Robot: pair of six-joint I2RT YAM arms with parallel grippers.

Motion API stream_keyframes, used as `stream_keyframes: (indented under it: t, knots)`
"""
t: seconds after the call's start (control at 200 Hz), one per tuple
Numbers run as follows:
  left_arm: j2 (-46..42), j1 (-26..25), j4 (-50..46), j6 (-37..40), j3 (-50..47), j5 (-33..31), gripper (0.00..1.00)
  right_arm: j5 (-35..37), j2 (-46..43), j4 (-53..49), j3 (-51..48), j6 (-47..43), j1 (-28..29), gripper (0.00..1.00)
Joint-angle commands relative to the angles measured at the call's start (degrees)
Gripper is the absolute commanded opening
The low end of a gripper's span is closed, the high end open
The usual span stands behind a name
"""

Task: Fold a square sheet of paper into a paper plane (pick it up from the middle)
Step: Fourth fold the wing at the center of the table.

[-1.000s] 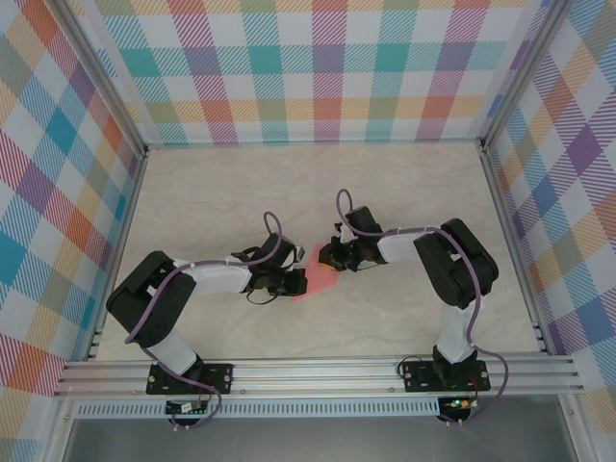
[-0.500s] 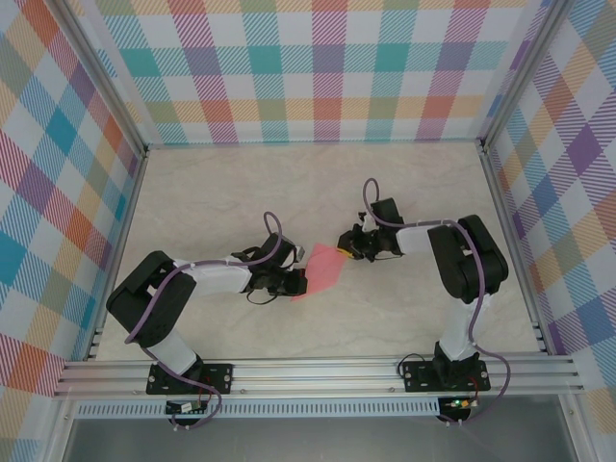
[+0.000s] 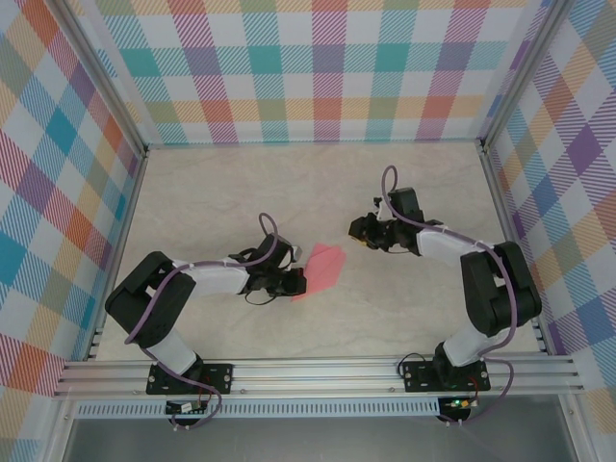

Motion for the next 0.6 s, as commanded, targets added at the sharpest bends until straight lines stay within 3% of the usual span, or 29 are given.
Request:
stream_keyframes:
  t: [0.0,0.36,0.595]
  knots:
    - [1.6,-0.5,-6.4,-3.2,-4.0,0.2,0.00,-2.2,-1.9,-0.9,-3.6,-0.7,2.2,0.25]
    - [0.9,-1.4,-4.2,-6.9,-5.3,-1.7,0.00,2.4,3.2,1.9,-1.7,3.4,16.7,0.11]
    - [0.7,-1.4,-6.6,-5.0,-4.0,-3.8,0.00,1.9,12.0,7.1,2.1,6.9,19.7,0.06]
